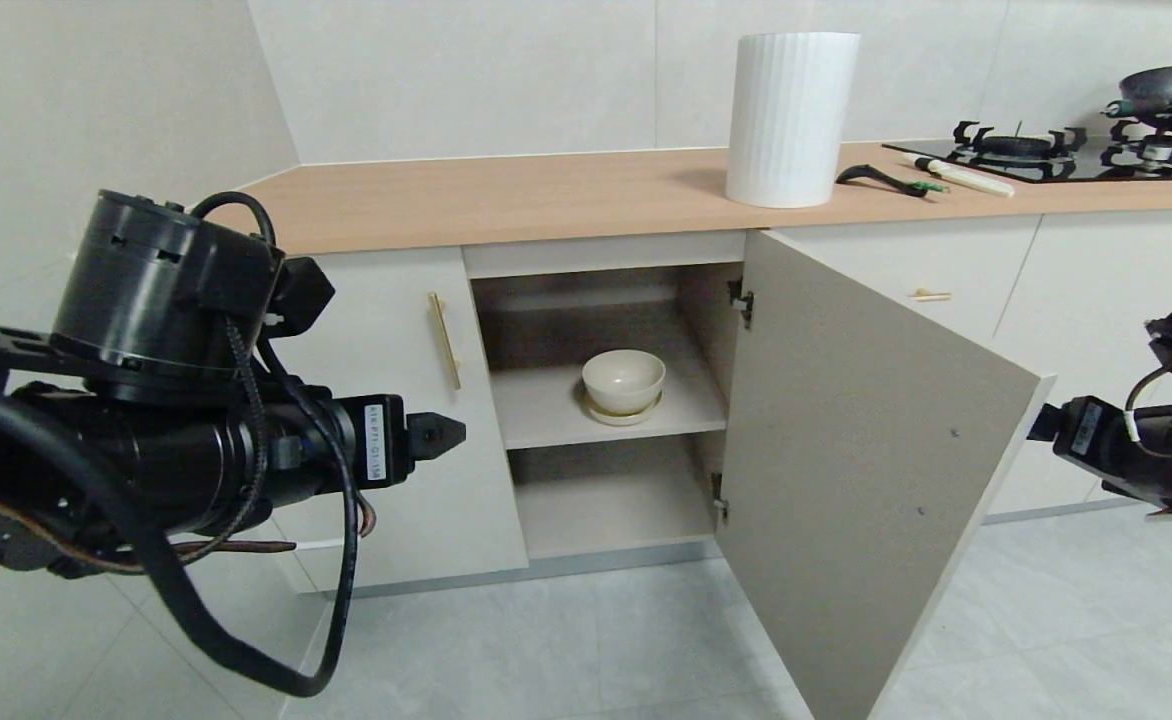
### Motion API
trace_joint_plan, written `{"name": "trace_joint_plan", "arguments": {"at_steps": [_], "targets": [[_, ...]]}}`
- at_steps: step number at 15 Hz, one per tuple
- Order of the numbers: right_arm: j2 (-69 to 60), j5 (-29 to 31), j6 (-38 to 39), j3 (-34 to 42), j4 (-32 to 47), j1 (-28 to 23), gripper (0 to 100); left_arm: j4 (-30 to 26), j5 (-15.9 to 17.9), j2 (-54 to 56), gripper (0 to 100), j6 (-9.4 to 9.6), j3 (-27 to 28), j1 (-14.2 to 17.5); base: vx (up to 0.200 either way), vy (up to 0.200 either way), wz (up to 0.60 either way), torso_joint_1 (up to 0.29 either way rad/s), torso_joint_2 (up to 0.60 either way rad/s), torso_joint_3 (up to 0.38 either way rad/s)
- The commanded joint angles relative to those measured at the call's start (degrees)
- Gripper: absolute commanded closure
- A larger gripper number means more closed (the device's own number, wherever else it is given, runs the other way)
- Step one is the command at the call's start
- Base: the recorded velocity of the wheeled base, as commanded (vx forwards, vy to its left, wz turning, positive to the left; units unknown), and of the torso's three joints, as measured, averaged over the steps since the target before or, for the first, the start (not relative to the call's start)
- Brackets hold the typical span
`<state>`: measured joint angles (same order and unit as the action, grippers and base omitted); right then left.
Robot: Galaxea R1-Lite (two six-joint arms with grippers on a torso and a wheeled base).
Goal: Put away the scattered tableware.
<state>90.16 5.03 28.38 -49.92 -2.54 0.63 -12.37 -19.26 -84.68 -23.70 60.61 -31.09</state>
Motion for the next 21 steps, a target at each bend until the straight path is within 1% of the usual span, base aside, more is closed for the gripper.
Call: {"name": "trace_joint_plan", "arguments": {"at_steps": [1,2,4,6,7,9,10,12,14,16,17,21], "targets": [[4.1,-1.7,0.0,-0.4,0.0,2.8,0,0.1,0.0,0.7,0,0.06,0.0,0.9,0.0,0.0,0.0,0.0,0.0,0.0],[4.4,-2.0,0.0,-0.5,-0.1,3.8,0,0.1,0.0,0.9,0,0.06,0.0,0.9,0.0,0.0,0.0,0.0,0.0,0.0],[6.0,-2.9,0.2,-2.6,0.0,8.0,0,0.1,-0.2,1.1,0,-0.21,-0.1,1.1,0.0,0.0,0.0,0.0,0.0,0.0],[8.4,-3.5,0.5,-5.5,0.1,12.8,0,0.1,-0.2,2.0,0,-2.93,-0.1,1.1,0.0,0.0,0.0,0.0,0.0,0.0],[10.0,-3.5,0.5,-7.0,0.0,15.4,0,0.0,-0.2,2.3,0,-3.28,-0.3,1.6,0.0,0.0,0.0,0.0,0.0,0.0],[14.2,-3.5,1.4,-11.7,0.0,20.0,0,0.0,-0.1,3.2,0,-2.93,-0.3,6.1,0.0,0.0,0.0,0.0,0.0,0.0],[16.7,-3.5,1.8,-14.1,0.1,22.0,0,-0.1,-0.1,3.9,0,-2.84,-0.5,7.9,0.0,0.0,0.0,0.0,0.0,0.0],[21.5,-3.5,1.8,-19.2,0.0,23.5,0,-0.2,-0.1,4.2,0,-2.93,-2.1,9.0,0.0,0.0,0.0,0.0,0.0,0.0],[26.0,-3.5,1.8,-24.7,0.1,24.2,0,-0.2,-0.1,4.2,0,-3.11,-2.7,9.2,0.0,0.0,0.0,0.0,0.0,0.0],[29.2,-3.5,1.8,-29.4,0.1,24.3,0,-0.1,-0.1,4.2,0,-3.2,-4.0,9.2,0.0,0.0,0.0,0.0,0.0,0.0],[31.5,-3.5,1.8,-33.0,0.1,24.4,0,-0.1,-0.2,4.3,0,-3.11,-5.0,9.4,0.0,0.0,0.0,0.0,0.0,0.0],[37.1,-3.0,2.6,-40.0,0.1,24.4,0,0.1,-0.2,5.1,0,-3.02,-6.6,9.5,0.0,0.0,0.0,0.0,0.0,0.0]]}}
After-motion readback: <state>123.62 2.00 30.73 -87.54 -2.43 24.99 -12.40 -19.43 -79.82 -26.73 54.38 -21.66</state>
